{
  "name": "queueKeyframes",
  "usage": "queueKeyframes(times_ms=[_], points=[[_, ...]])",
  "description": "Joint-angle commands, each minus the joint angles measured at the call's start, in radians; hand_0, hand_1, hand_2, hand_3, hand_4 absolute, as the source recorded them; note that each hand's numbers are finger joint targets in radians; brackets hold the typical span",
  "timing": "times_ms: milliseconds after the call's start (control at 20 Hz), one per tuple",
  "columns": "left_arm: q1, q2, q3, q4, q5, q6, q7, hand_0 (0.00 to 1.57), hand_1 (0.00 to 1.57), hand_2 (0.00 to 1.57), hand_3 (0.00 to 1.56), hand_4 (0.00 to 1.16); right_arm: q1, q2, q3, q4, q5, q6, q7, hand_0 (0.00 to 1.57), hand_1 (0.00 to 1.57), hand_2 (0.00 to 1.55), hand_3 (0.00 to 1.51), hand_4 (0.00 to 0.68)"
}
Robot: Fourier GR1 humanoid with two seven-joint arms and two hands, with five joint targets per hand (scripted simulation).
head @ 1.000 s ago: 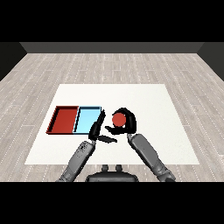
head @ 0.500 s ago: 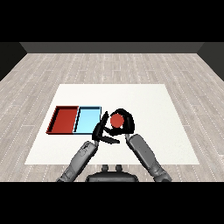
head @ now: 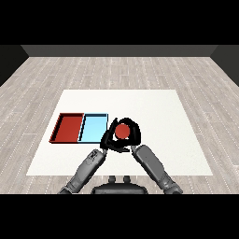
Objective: Pick the red can and put it in the red box
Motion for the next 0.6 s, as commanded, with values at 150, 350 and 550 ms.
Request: queueKeyframes(times_ms=[150,350,550], points=[[0.001,0.0,-0.012,-0.035,0.018,-0.003,0.005,0.0,0.0,0.0,0.0,0.0,-0.108,0.001,0.027,0.04,-0.039,-0.067,0.044,1.52,1.52,1.45,1.4,0.648],[-0.093,0.001,-0.042,0.111,0.117,0.113,-0.061,0.0,0.0,0.0,0.0,0.0,-0.05,0.001,-0.019,0.059,-0.012,0.018,-0.007,1.5,1.5,1.46,1.4,0.638],[-0.048,0.001,-0.045,0.02,0.171,0.24,-0.019,1.45,1.45,1.48,1.42,1.11,-0.012,0.001,0.07,0.025,-0.021,-0.049,-0.007,1.56,1.56,1.47,1.4,0.654]])
